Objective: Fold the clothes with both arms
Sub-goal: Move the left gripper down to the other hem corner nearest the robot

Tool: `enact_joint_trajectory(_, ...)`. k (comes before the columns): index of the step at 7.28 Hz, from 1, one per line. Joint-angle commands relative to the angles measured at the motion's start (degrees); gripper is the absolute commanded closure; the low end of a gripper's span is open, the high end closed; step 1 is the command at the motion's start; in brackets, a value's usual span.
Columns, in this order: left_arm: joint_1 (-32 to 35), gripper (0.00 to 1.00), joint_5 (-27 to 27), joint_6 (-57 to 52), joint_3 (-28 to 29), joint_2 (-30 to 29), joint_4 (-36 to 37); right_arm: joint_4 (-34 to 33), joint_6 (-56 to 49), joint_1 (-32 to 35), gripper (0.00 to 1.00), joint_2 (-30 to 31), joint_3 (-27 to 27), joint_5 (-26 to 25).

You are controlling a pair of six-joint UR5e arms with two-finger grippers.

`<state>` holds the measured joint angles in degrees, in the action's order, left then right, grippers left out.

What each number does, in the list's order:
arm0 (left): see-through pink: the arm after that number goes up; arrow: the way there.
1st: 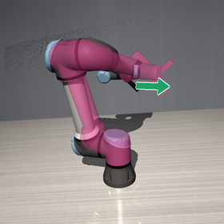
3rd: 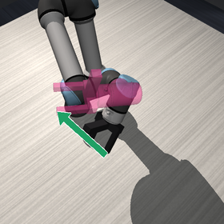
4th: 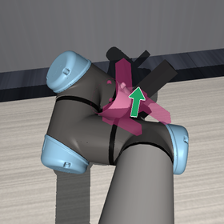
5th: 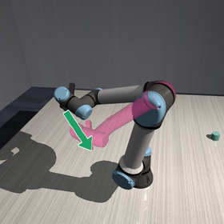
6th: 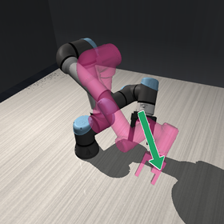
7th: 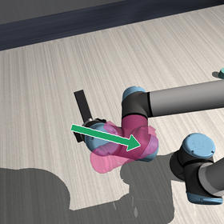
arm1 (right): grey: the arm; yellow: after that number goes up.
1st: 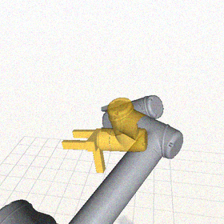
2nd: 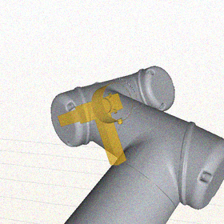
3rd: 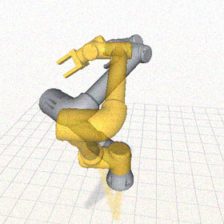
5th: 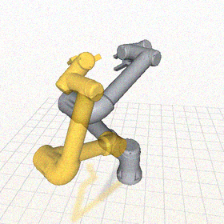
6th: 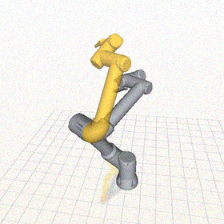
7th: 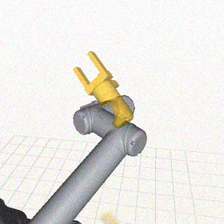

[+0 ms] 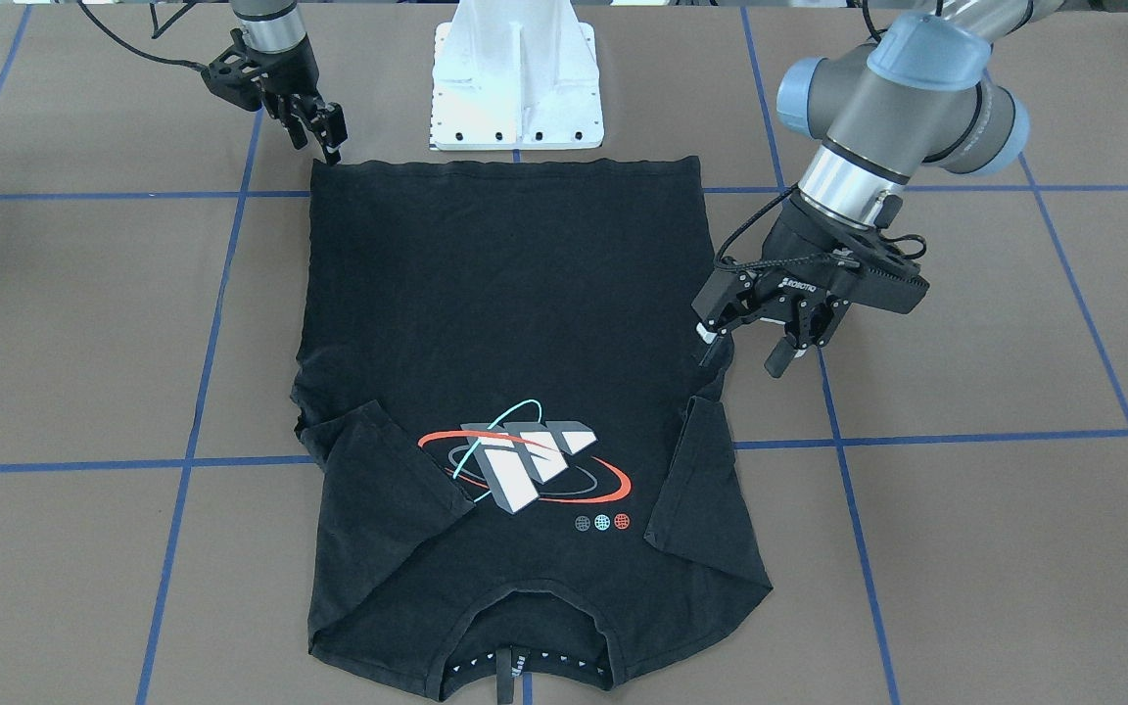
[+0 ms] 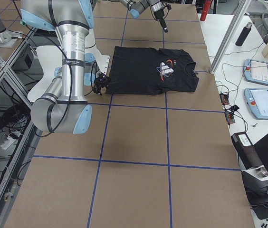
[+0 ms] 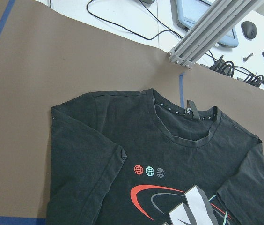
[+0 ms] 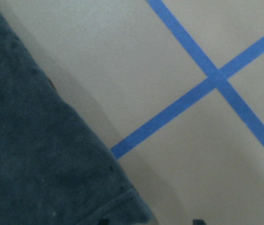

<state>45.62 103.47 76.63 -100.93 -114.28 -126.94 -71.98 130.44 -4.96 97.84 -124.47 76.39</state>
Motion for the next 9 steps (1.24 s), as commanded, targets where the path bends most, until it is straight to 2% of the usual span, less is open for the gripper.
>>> enact_joint_trajectory(1,0.00,0.00,-0.02,0.10,-0.06,0.02,-0.06,0.00,0.08,0.12,0.41,-0.10,0.02,-0.01)
enact_joint_trajectory(2,-0.09,0.01,-0.02,0.10,-0.06,-0.07,-0.06,0.00,-0.01,0.12,0.51,-0.11,0.02,-0.01)
enact_joint_trajectory(3,-0.09,0.00,-0.02,0.10,0.03,0.02,-0.06,0.00,0.08,0.21,0.67,-0.02,0.02,-0.01)
enact_joint_trajectory(4,0.00,0.00,-0.02,0.19,-0.32,-0.07,-0.06,0.00,0.08,0.21,0.79,-0.10,0.02,-0.01)
enact_joint_trajectory(5,0.00,0.01,-0.02,0.19,-0.32,0.02,-0.06,0.00,0.08,0.21,1.00,-0.11,-0.15,-0.01)
enact_joint_trajectory(6,-0.09,0.01,0.07,0.19,-0.23,-0.07,-0.06,0.09,0.08,0.56,1.00,-0.11,-0.68,-0.01)
enact_joint_trajectory(8,-0.26,0.01,0.68,1.24,-2.85,0.28,0.37,0.00,0.08,1.35,1.00,0.59,-5.31,0.43)
enact_joint_trajectory(9,-1.74,0.01,0.77,6.20,-6.52,4.90,0.29,-0.09,0.08,2.05,1.00,0.86,-7.43,0.43)
